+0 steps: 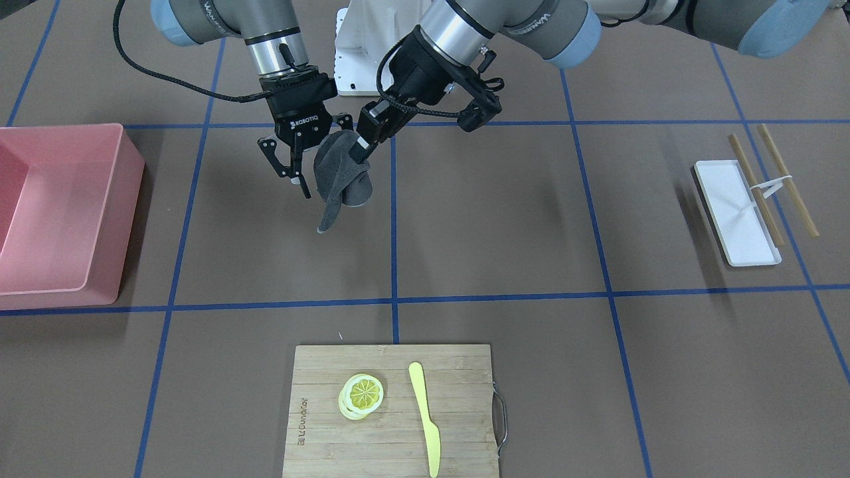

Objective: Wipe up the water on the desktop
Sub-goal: 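Grasp the hanging towel with the right gripper below the left gripper, then open the left gripper and withdraw it while the right gripper holds the towel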

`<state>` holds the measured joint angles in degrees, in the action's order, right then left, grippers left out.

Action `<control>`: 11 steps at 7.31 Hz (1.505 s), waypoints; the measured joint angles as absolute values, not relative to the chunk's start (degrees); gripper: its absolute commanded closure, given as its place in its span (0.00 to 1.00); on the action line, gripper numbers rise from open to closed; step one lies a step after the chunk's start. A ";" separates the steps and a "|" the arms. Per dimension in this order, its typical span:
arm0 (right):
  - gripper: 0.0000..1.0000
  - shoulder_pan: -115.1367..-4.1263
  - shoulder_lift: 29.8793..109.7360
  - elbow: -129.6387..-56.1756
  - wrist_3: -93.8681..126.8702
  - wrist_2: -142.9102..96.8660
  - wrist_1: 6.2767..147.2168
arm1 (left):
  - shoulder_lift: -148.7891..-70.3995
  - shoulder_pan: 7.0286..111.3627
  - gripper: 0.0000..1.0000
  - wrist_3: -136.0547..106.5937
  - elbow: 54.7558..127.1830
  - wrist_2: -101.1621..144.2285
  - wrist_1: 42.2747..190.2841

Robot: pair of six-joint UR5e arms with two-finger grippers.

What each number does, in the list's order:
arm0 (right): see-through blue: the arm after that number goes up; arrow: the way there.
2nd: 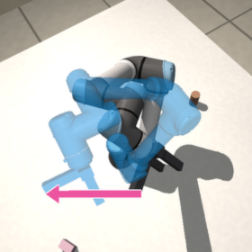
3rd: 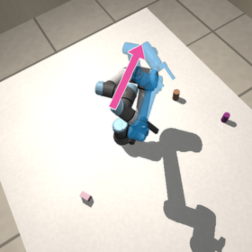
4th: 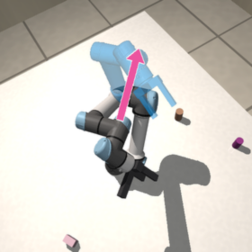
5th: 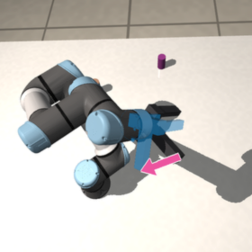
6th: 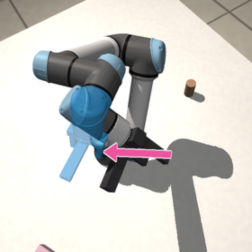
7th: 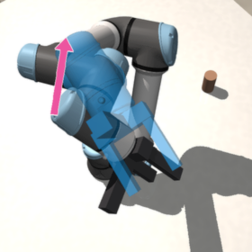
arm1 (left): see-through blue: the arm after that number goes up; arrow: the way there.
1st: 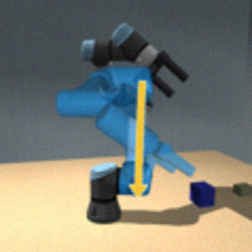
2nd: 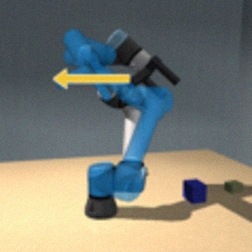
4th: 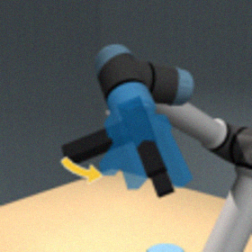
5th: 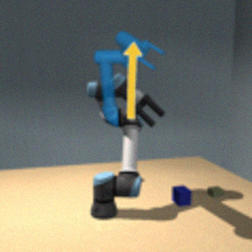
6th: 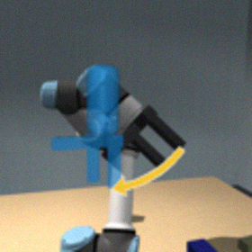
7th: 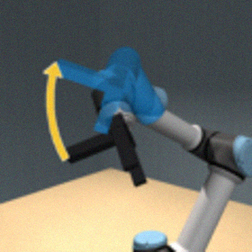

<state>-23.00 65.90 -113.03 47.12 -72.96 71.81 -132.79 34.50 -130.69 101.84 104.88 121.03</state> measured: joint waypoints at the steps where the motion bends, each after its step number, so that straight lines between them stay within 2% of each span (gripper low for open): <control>1: 0.71 -22.94 65.91 -113.07 47.11 -72.95 71.81 | -132.72 34.53 1.00 -130.68 102.07 104.91 121.03; 3: 1.00 -22.87 65.92 -113.11 47.11 -72.97 71.81 | -132.52 34.54 1.00 -130.59 102.48 104.94 121.02; 8: 1.00 -23.23 66.50 -113.89 47.08 -73.38 71.72 | -132.15 34.68 1.00 -129.75 102.46 104.86 120.97; 9: 1.00 -23.37 66.70 -114.08 46.88 -73.44 71.73 | -132.05 34.95 0.69 -129.53 102.43 104.86 120.91; 10: 1.00 -23.42 66.82 -114.42 46.56 -73.45 71.78 | -131.64 35.60 0.01 -128.31 102.45 104.87 120.83; 11: 1.00 -23.52 66.85 -114.71 46.34 -73.43 71.79 | -130.53 36.31 0.01 -125.21 102.61 104.87 120.72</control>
<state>-23.52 66.85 -114.71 46.34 -73.43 71.79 -130.53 36.31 -125.22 102.61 104.87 120.72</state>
